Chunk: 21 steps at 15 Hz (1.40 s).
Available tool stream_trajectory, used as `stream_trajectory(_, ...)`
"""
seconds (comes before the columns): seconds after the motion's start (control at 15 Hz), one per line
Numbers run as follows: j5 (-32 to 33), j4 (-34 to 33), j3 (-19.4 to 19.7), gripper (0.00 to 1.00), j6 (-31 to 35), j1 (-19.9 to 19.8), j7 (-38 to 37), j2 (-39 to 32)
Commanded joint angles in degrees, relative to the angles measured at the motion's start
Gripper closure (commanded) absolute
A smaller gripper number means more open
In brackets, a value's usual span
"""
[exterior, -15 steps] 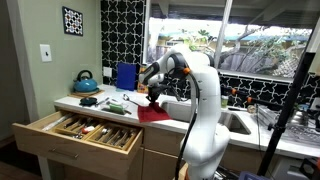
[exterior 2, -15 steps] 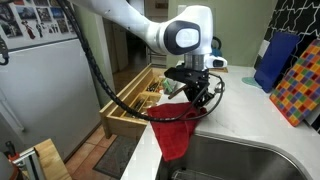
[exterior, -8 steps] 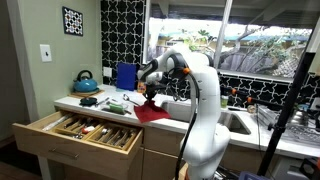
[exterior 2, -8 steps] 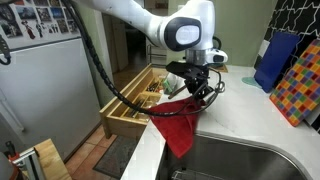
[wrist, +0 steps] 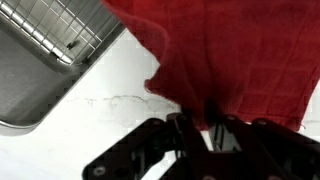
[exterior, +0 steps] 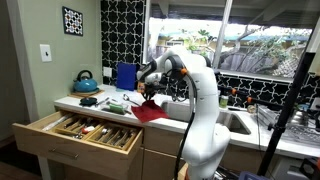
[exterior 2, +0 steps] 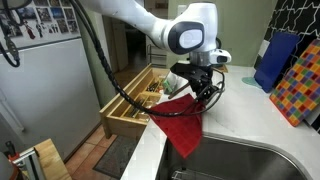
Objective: Fold the towel and hang it over the edge of the drawer
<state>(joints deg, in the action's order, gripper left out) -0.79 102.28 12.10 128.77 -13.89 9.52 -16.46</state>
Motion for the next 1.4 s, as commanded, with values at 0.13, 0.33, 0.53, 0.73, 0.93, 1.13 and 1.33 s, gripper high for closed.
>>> stream_trajectory(0.13, -0.91, -0.94, -1.03, 0.29, 1.21, -0.81, 0.71, 0.12)
stream_trajectory(0.33, -0.75, -1.18, -0.94, 0.07, 1.98, -0.82, 0.59, 0.86)
stream_trajectory(0.53, -0.27, -1.07, -0.70, 0.00, 3.30, -0.78, 0.41, 2.48)
stream_trajectory(0.73, 0.02, -2.13, -0.70, 0.00, 2.54, -0.56, 0.01, 2.03)
stream_trajectory(0.93, -0.12, -2.00, -0.61, 0.00, 2.52, -0.60, 0.11, 3.46)
stream_trajectory(1.13, 0.45, -1.69, 0.35, 0.00, -0.73, -0.72, -3.53, 3.76)
stream_trajectory(1.33, 0.51, -0.43, 1.73, 0.00, -4.85, -1.20, -8.40, 4.66)
